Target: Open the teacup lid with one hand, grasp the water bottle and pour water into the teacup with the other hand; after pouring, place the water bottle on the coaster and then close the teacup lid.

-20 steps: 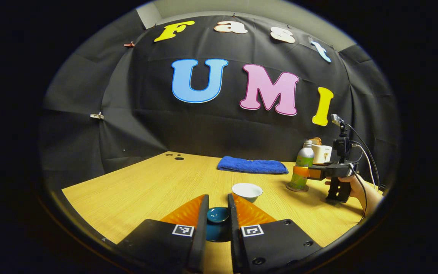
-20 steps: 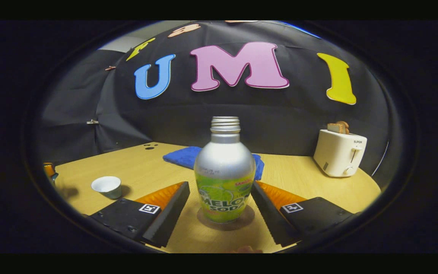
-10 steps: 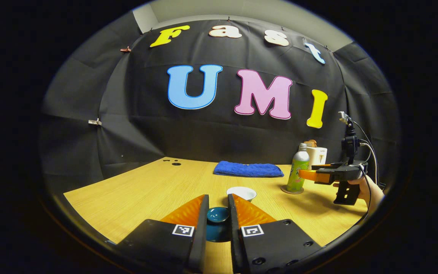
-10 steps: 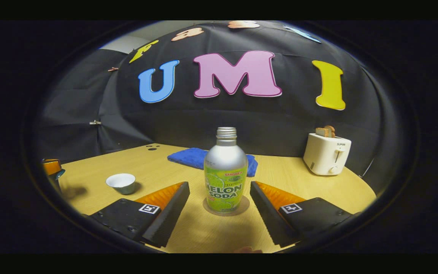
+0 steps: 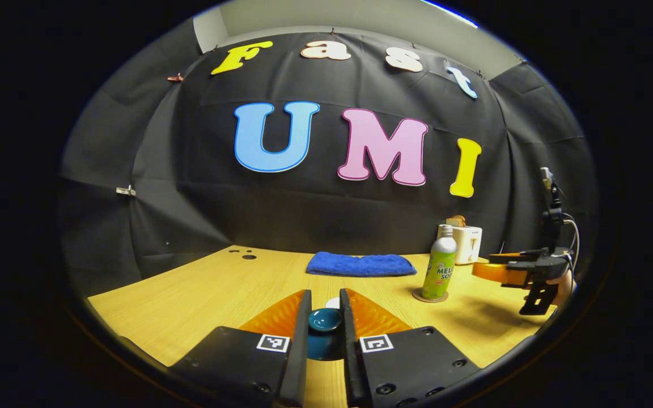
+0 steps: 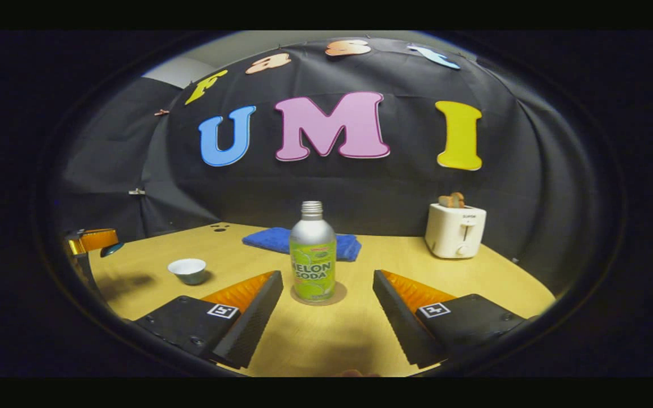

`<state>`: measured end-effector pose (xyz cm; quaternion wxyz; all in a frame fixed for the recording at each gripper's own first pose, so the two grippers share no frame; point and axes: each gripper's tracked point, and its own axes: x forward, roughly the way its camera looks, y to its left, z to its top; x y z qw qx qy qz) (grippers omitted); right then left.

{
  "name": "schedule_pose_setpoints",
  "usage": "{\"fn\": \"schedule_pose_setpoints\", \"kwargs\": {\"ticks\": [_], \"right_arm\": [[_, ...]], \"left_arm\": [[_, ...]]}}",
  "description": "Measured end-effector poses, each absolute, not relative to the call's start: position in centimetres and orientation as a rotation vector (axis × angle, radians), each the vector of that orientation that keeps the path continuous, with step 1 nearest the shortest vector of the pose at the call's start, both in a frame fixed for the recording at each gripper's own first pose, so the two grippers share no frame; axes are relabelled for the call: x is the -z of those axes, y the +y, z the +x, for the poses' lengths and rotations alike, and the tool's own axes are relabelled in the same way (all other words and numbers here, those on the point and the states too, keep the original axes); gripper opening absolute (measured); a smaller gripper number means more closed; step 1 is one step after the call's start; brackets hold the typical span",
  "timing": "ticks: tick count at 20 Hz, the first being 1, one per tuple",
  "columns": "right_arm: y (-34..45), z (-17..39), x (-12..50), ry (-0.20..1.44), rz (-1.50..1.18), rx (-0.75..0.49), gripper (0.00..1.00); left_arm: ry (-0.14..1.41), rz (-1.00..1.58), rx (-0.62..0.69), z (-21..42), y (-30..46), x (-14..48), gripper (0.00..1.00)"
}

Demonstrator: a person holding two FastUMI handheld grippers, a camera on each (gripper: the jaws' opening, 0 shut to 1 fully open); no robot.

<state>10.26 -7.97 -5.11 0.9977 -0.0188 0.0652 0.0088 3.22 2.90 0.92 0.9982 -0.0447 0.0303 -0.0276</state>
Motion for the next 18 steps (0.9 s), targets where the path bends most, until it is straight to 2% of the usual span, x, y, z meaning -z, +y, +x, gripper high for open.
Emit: {"fn": "schedule_pose_setpoints", "kwargs": {"ticks": [9,13,18], "right_arm": [[-6.7,5.6,5.2,0.130,-0.038,-0.035,0.99],[-7.4,5.6,6.3,0.144,-0.048,0.001,0.99],[-6.1,5.9,6.7,0.150,-0.017,-0.030,0.99]], "left_arm": [[0.093,-0.051,0.101,11.0,0.9,0.6,0.31],[0.144,-0.069,0.093,14.4,-0.2,3.1,0.31],[0.194,-0.032,0.114,15.9,-1.5,5.1,0.31]]}}
